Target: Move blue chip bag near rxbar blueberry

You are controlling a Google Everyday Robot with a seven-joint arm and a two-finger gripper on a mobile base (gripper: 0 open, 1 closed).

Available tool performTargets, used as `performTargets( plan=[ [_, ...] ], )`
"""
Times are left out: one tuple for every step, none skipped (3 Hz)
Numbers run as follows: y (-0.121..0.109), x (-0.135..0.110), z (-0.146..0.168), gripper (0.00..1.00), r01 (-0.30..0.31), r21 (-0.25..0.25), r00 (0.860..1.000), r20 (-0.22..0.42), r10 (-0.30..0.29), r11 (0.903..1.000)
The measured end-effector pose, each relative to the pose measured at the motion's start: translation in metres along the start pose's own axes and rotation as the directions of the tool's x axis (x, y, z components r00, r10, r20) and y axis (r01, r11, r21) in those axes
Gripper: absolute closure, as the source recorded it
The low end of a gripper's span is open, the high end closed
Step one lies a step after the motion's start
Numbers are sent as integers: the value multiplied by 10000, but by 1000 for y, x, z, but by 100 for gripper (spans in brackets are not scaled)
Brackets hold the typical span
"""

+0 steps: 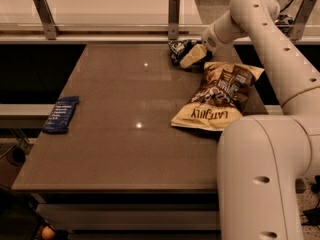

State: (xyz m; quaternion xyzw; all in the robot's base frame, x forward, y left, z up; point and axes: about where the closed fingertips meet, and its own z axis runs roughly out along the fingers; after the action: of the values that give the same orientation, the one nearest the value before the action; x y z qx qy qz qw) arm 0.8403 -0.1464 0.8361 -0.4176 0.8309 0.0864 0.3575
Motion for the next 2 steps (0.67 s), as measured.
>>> performTargets(
  plan=[
    [1, 1, 1, 40, 16, -77, 10000, -69, -16, 10000],
    [3, 1, 6, 64, 20, -138, 10000, -97, -21, 9999]
  ],
)
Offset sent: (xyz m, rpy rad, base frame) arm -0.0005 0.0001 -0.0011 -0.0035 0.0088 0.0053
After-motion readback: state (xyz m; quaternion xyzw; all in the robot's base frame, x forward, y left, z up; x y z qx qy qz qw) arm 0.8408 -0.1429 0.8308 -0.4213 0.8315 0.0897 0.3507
